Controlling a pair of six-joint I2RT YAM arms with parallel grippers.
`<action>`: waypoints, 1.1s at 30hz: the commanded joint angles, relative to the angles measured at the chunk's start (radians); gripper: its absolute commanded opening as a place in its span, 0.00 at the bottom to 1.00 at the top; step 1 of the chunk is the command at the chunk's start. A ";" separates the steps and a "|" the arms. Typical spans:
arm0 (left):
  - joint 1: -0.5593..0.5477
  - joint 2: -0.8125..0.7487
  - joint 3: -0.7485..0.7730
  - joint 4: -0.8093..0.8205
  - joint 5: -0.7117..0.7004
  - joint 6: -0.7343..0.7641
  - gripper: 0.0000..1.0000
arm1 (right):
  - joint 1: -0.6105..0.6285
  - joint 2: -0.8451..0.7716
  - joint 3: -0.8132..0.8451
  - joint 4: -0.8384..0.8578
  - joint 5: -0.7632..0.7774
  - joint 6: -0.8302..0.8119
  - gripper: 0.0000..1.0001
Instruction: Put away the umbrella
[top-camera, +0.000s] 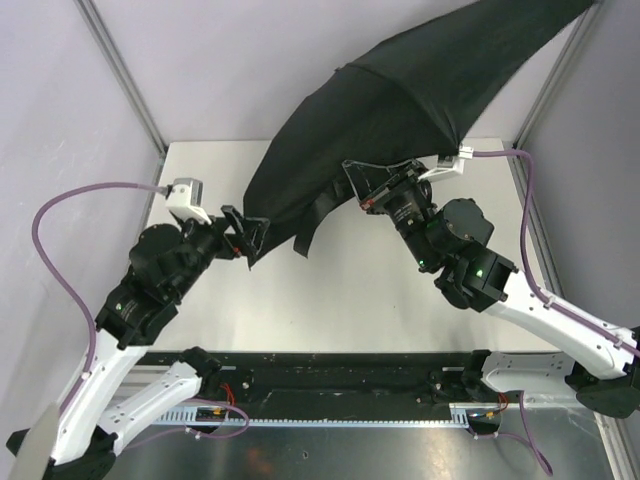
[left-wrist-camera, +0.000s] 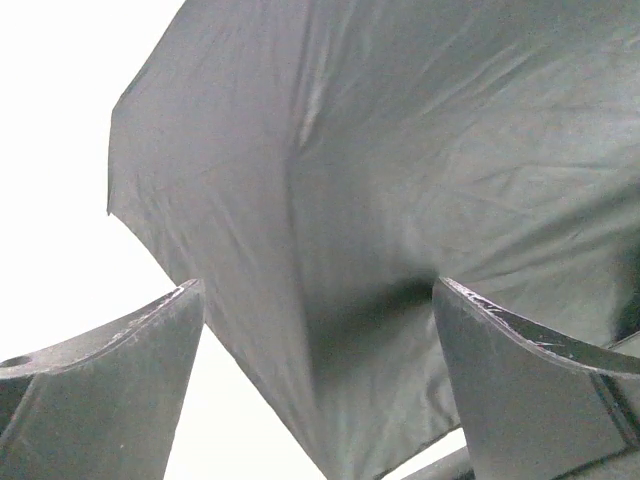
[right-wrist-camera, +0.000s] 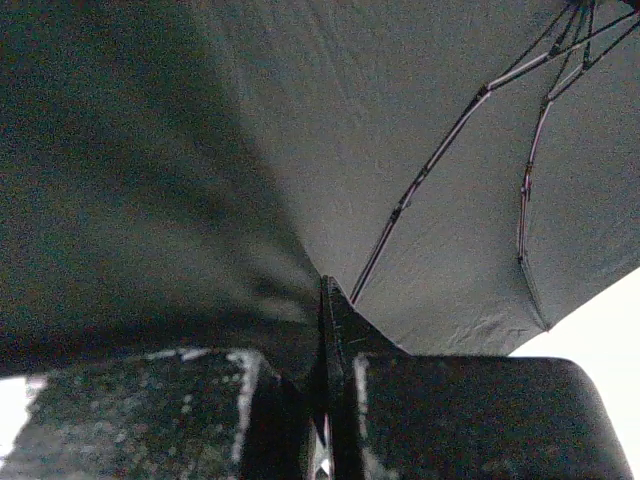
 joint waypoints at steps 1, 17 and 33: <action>0.007 -0.103 -0.071 -0.056 -0.012 -0.033 0.99 | -0.001 0.007 0.016 0.064 0.053 -0.030 0.04; 0.009 -0.106 -0.168 -0.003 0.123 -0.153 0.41 | -0.001 0.030 0.015 0.102 -0.003 -0.029 0.20; 0.026 -0.066 0.003 0.000 0.057 -0.111 0.00 | -0.058 -0.369 -0.256 -0.586 0.053 -0.376 0.99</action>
